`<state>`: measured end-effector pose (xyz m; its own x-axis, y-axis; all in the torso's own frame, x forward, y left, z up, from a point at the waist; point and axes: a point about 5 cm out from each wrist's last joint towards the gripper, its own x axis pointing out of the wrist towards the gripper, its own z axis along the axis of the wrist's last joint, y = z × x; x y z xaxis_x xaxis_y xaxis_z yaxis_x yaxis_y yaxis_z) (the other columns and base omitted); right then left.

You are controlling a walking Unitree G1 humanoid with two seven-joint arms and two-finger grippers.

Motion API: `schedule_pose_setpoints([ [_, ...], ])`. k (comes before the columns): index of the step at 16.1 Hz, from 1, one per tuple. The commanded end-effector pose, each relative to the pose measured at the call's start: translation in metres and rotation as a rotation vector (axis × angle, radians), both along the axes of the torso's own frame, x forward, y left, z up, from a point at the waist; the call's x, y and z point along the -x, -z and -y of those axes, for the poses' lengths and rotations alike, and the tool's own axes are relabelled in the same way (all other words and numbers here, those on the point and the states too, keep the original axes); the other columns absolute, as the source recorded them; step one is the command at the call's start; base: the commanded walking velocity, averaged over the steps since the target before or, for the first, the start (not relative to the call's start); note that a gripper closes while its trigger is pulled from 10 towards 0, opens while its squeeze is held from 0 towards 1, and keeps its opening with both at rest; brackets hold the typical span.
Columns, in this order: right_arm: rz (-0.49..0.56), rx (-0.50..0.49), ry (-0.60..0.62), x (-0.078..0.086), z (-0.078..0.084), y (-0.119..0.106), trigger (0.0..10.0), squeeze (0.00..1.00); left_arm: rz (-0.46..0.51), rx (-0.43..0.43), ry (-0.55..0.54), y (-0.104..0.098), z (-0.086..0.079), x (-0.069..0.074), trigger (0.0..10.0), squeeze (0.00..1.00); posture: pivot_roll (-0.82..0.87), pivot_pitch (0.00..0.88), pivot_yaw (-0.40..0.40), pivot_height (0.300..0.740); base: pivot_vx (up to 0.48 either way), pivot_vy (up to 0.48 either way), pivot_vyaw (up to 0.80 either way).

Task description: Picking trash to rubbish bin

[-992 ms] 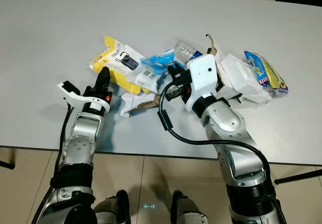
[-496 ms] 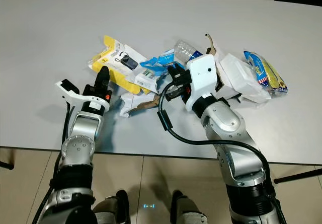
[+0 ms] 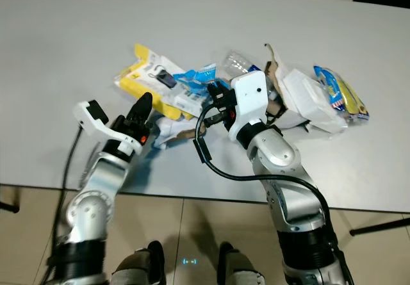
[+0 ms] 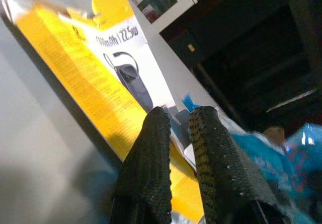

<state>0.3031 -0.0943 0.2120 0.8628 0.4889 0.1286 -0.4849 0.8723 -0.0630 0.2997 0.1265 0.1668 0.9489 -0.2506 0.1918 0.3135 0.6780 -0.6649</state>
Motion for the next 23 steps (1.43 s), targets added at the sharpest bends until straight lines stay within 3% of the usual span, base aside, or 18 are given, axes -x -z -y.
schedule_pose_setpoints([
  [1, 0.013, 0.0, 0.006, -0.001, -0.001, -0.001, 10.0, 0.0, -0.016, -0.058, 0.024, 0.001, 0.005, 0.006, 10.0, 1.0, -0.08, 0.202, -0.018, 0.74, 0.0, 0.0, 0.0],
  [3, 0.022, -0.01, 0.009, -0.004, -0.004, 0.0, 10.0, 0.0, -0.02, -0.177, 0.038, -0.003, 0.002, 0.02, 10.0, 1.0, -0.06, 0.191, -0.013, 0.74, 0.0, 0.0, 0.0],
  [8, 0.042, -0.013, -0.002, -0.008, -0.009, 0.0, 10.0, 0.0, -0.066, -0.326, 0.131, 0.001, 0.003, 0.044, 10.0, 1.0, -0.03, 0.175, -0.013, 0.74, 0.0, 0.0, 0.0],
  [12, 0.017, 0.007, 0.019, -0.01, -0.007, 0.008, 10.0, 0.0, -0.123, -0.432, 0.128, 0.016, 0.003, 0.044, 10.0, 1.0, -0.04, 0.169, -0.01, 0.74, 0.0, 0.0, 0.0],
  [13, 0.006, 0.004, 0.034, -0.012, -0.004, 0.01, 10.0, 0.0, -0.131, -0.448, 0.121, 0.019, 0.002, 0.043, 10.0, 0.0, -0.04, 0.169, -0.01, 0.74, 0.0, 0.0, 0.0],
  [23, 0.006, 0.02, 0.053, -0.012, 0.001, 0.013, 10.0, 0.0, -0.123, -0.473, 0.091, 0.024, 0.002, 0.038, 10.0, 0.0, -0.06, 0.173, -0.007, 0.74, 0.0, 0.0, -0.71],
])
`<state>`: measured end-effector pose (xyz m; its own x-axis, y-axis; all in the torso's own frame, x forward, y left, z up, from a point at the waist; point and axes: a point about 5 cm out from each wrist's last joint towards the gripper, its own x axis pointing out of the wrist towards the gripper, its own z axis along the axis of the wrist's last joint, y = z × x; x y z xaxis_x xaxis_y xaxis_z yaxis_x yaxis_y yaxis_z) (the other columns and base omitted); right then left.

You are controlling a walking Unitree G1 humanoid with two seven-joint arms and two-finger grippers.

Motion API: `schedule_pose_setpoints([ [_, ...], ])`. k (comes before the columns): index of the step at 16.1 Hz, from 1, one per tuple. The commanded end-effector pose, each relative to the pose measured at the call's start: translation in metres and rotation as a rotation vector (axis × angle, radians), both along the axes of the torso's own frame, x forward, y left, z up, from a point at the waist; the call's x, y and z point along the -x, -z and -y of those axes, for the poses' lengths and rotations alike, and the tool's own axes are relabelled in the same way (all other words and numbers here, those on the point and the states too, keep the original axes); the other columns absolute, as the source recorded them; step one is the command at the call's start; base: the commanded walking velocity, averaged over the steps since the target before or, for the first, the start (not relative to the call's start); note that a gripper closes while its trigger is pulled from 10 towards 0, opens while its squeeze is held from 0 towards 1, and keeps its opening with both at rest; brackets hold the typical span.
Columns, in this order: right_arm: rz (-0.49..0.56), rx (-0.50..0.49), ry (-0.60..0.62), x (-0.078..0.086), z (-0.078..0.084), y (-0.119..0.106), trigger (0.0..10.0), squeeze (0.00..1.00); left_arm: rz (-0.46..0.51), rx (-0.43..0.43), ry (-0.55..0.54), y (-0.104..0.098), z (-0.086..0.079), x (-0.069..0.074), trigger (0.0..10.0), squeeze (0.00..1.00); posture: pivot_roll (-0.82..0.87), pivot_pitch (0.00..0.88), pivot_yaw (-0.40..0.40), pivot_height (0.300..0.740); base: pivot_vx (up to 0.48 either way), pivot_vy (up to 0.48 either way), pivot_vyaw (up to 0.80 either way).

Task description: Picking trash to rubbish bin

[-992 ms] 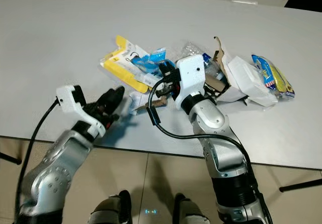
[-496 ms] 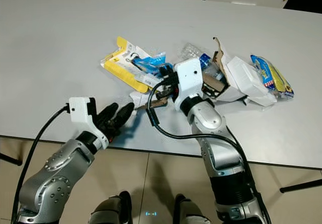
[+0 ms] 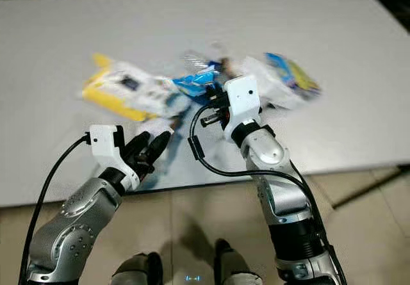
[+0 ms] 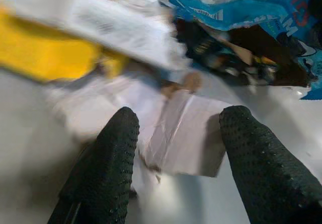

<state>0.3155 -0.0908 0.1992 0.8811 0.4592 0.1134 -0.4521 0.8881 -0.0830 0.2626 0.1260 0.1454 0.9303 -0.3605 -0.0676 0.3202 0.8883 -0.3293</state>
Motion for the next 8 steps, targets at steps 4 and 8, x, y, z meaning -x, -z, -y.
schedule_pose_setpoints([
  [4, 0.017, 0.004, 0.016, 0.002, 0.006, 0.0, 10.0, 0.0, -0.012, -0.065, -0.051, 0.005, -0.003, -0.003, 10.0, 0.0, -0.07, 0.179, -0.009, 0.74, 0.0, 0.0, -0.14],
  [8, 0.015, 0.009, 0.01, 0.004, 0.006, 0.001, 10.0, 0.0, -0.007, -0.125, -0.138, 0.007, -0.013, -0.009, 10.0, 0.0, -0.07, 0.184, -0.014, 0.74, 0.0, 0.0, 0.0],
])
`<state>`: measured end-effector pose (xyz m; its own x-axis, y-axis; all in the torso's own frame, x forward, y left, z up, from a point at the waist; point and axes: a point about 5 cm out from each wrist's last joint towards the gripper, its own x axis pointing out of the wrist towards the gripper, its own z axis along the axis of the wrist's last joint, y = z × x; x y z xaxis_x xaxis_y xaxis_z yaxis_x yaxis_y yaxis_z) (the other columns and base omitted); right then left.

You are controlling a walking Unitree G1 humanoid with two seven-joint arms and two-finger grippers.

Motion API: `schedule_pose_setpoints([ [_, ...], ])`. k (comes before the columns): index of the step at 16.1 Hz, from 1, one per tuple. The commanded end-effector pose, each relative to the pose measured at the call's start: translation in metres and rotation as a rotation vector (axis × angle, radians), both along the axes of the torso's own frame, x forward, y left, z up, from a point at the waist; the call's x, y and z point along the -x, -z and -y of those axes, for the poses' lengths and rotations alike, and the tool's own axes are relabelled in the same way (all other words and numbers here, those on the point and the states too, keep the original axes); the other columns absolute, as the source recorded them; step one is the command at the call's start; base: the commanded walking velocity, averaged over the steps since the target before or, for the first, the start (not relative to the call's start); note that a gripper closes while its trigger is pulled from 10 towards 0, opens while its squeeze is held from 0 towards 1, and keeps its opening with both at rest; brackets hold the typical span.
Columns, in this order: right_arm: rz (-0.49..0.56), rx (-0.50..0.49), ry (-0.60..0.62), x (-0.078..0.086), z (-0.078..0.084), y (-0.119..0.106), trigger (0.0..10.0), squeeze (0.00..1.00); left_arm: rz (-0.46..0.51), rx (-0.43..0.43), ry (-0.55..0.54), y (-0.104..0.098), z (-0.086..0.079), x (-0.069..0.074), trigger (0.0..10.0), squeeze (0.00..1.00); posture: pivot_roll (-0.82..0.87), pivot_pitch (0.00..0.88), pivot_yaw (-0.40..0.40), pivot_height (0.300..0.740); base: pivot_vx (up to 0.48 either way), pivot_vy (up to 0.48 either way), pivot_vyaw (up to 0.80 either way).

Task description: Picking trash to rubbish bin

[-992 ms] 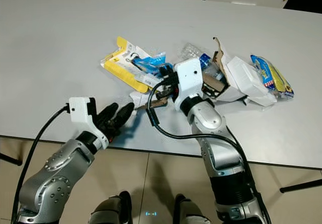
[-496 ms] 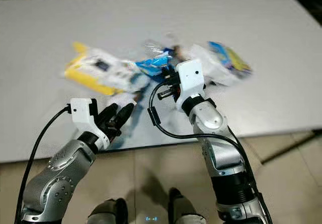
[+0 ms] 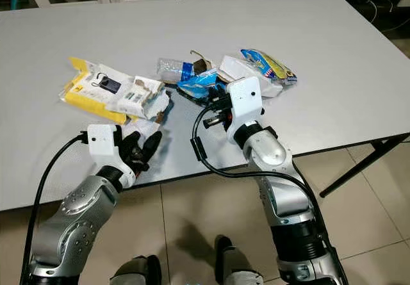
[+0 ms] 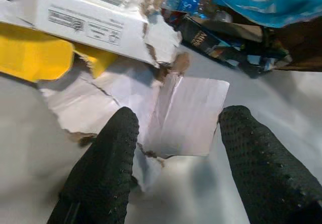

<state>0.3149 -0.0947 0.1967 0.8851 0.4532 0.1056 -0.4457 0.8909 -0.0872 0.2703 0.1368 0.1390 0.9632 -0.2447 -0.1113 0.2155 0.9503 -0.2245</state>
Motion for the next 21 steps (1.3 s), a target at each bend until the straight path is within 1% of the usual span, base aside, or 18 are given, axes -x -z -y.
schedule_pose_setpoints([
  [1, 0.019, 0.003, 0.002, 0.003, 0.003, -0.001, 10.0, 0.0, 0.003, -0.011, -0.039, 0.0, -0.004, -0.002, 10.0, 0.0, -0.07, 0.184, -0.014, 0.74, 0.0, 0.0, 0.0],
  [2, 0.017, 0.005, 0.001, 0.004, 0.003, 0.0, 10.0, 0.0, 0.01, 0.007, -0.064, 0.0, -0.007, -0.003, 10.0, 0.0, -0.07, 0.185, -0.015, 0.74, 0.0, 0.0, 0.0],
  [5, 0.015, 0.008, -0.002, 0.004, 0.003, 0.001, 10.0, 0.0, 0.027, 0.044, -0.085, -0.003, -0.01, -0.004, 10.0, 0.0, -0.07, 0.187, -0.015, 0.74, 0.0, 0.0, 0.0],
  [6, 0.014, 0.009, -0.002, 0.004, 0.003, 0.001, 10.0, 0.0, 0.003, 0.025, -0.113, 0.0, -0.014, -0.006, 10.0, 0.0, -0.07, 0.187, -0.016, 0.74, 0.0, 0.0, 0.0],
  [8, 0.015, 0.01, -0.002, 0.004, 0.003, 0.001, 10.0, 0.0, 0.011, 0.049, -0.13, 0.0, -0.018, -0.006, 10.0, 0.0, -0.08, 0.186, -0.016, 0.74, 0.369, 0.3, 0.0],
  [9, 0.015, 0.011, -0.002, 0.004, 0.003, 0.001, 10.0, 0.0, 0.017, 0.046, -0.135, -0.001, -0.019, -0.007, 10.0, 0.0, -0.08, 0.186, -0.016, 0.74, 0.428, 0.0, 0.0],
  [11, 0.016, 0.016, -0.003, 0.004, 0.003, 0.001, 10.0, 0.0, 0.007, 0.041, -0.135, 0.001, -0.019, -0.008, 10.0, 0.0, -0.08, 0.186, -0.016, 0.74, 0.332, 0.0, 0.0],
  [13, 0.016, 0.015, -0.003, 0.005, 0.003, 0.002, 10.0, 0.0, 0.0, 0.033, -0.133, 0.003, -0.017, -0.007, 10.0, 0.0, -0.08, 0.186, -0.016, 0.74, 0.0, 0.0, 0.0],
  [14, 0.016, 0.015, -0.003, 0.005, 0.003, 0.002, 10.0, 0.0, -0.001, 0.045, -0.133, 0.004, -0.017, -0.007, 10.0, 0.0, -0.08, 0.186, -0.016, 0.74, 0.0, 0.0, 0.0],
  [19, 0.016, 0.013, -0.003, 0.005, 0.002, 0.002, 10.0, 0.0, -0.025, 0.025, -0.109, 0.008, -0.013, -0.007, 10.0, 0.0, -0.08, 0.187, -0.015, 0.74, 0.0, 0.0, 0.0],
  [20, 0.018, 0.013, -0.003, 0.006, 0.003, 0.002, 10.0, 0.0, -0.018, 0.037, -0.114, 0.008, -0.014, -0.006, 10.0, 1.0, -0.08, 0.192, -0.016, 0.74, 0.0, 0.0, 0.0],
  [21, 0.019, 0.013, -0.002, 0.006, 0.003, 0.001, 10.0, 0.0, -0.011, 0.043, -0.126, 0.008, -0.016, -0.006, 10.0, 1.0, -0.08, 0.194, -0.016, 0.74, 0.0, 0.0, 0.0],
])
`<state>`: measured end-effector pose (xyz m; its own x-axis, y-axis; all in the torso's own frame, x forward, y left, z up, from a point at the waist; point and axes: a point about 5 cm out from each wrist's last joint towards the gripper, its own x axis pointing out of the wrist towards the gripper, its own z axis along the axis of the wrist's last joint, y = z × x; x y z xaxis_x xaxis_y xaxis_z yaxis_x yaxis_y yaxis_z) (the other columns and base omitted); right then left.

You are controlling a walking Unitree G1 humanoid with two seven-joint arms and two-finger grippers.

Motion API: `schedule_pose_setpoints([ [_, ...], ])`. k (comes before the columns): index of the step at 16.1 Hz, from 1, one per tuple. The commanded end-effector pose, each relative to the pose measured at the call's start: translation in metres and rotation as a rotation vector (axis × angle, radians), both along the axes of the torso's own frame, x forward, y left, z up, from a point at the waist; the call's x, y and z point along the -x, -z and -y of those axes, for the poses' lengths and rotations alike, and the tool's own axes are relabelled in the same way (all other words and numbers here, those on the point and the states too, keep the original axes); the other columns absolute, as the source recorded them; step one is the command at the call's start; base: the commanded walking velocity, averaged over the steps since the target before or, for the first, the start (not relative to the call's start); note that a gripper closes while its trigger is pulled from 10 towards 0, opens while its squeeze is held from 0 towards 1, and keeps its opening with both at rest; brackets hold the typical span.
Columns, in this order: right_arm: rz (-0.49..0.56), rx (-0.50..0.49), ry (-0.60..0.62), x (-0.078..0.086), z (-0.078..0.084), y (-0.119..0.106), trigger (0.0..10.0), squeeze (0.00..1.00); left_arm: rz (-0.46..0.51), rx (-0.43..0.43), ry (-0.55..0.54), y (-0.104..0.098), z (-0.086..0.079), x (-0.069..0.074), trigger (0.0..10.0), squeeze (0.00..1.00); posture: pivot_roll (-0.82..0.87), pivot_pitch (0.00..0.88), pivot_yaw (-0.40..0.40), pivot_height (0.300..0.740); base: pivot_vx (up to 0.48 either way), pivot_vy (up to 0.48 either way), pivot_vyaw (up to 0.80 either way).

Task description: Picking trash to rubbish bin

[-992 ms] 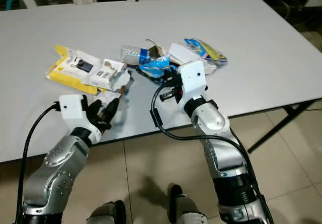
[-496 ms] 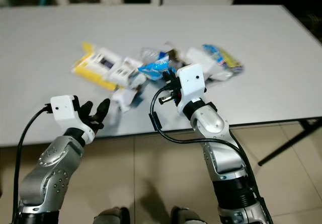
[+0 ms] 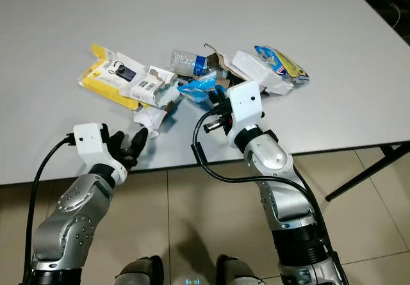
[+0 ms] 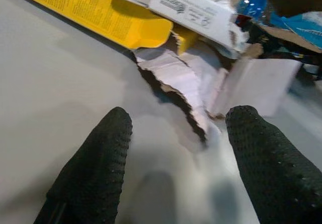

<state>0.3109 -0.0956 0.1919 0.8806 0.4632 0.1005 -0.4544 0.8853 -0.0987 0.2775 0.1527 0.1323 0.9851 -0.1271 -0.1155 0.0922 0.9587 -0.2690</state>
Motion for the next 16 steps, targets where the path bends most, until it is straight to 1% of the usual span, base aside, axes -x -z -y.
schedule_pose_setpoints([
  [1, 0.019, 0.001, 0.008, 0.003, 0.002, -0.003, 10.0, 0.0, 0.01, -0.001, -0.005, -0.001, -0.001, 0.001, 10.0, 1.0, -0.08, 0.197, -0.016, 0.74, 0.0, 0.0, 0.0],
  [7, 0.017, 0.003, 0.006, 0.004, 0.001, -0.003, 10.0, 0.0, 0.018, -0.001, -0.014, -0.003, -0.003, -0.002, 10.0, 1.0, -0.08, 0.205, -0.014, 0.74, 0.0, 0.0, 0.0],
  [9, 0.016, 0.006, 0.007, 0.005, 0.002, -0.002, 10.0, 0.0, 0.013, -0.014, -0.019, -0.002, -0.003, -0.004, 10.0, 1.0, -0.08, 0.207, -0.013, 0.74, 0.0, 0.0, 0.0],
  [12, 0.017, 0.006, 0.008, 0.006, 0.002, -0.003, 10.0, 0.0, 0.022, -0.002, -0.026, -0.003, -0.003, -0.01, 10.0, 1.0, -0.09, 0.216, -0.016, 0.74, 0.0, 0.0, 0.0],
  [15, 0.025, 0.015, 0.006, 0.01, 0.003, -0.005, 10.0, 0.0, 0.034, 0.013, -0.022, -0.004, 0.001, -0.019, 10.0, 1.0, -0.11, 0.234, -0.021, 0.74, 0.0, 0.0, 0.0],
  [16, 0.024, 0.019, 0.009, 0.011, 0.005, -0.005, 10.0, 0.0, 0.022, 0.016, -0.009, -0.002, 0.005, -0.021, 10.0, 0.76, -0.12, 0.242, -0.024, 0.74, 0.0, 0.0, 0.0],
])
